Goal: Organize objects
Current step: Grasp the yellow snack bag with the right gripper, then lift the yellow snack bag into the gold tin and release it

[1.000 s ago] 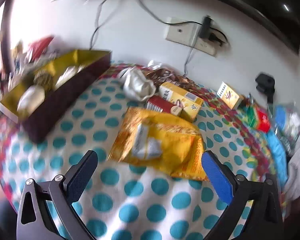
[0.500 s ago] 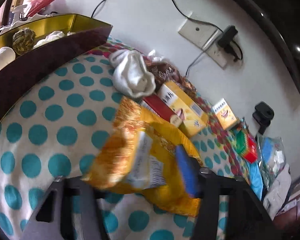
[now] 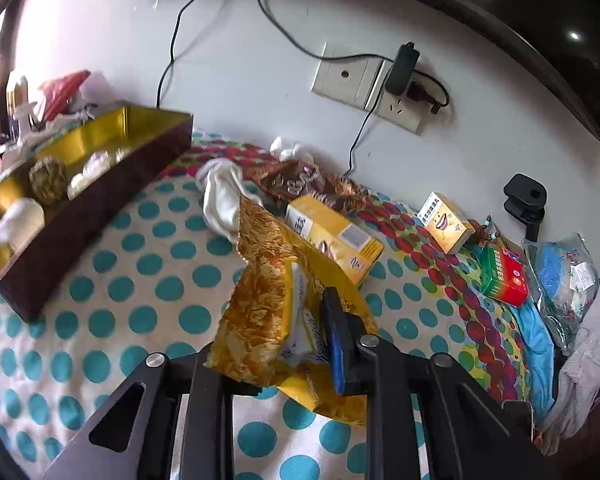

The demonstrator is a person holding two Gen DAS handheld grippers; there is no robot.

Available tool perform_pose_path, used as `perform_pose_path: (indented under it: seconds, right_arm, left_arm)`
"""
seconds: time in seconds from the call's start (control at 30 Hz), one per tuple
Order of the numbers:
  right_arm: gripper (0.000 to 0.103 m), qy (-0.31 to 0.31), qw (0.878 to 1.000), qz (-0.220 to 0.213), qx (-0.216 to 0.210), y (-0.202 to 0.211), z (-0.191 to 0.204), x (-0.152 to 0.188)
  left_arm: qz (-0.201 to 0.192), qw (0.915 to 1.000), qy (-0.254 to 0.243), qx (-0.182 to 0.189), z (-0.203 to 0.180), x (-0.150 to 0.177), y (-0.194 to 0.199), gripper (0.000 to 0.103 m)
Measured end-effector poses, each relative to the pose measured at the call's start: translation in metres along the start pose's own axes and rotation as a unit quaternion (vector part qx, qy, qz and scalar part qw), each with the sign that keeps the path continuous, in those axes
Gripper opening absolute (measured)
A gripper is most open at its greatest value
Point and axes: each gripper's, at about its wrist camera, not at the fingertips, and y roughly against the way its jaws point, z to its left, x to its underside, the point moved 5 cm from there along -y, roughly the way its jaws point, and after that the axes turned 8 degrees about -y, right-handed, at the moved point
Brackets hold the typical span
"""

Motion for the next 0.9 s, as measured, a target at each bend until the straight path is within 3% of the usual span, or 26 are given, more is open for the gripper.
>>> perform_pose_path:
  seconds: [0.6, 0.9]
  right_arm:
    - [0.018, -0.02, 0.998, -0.032, -0.059, 0.025, 0.033, -0.05]
    - [0.018, -0.06, 0.989, -0.066, -0.118, 0.053, 0.05, -0.1]
  left_arm:
    - [0.018, 0.9997, 0.018, 0.002, 0.008, 0.004, -0.005, 0.081]
    - [0.008, 0.9994, 0.033, -0.009, 0.016, 0.002, -0.001, 0.081]
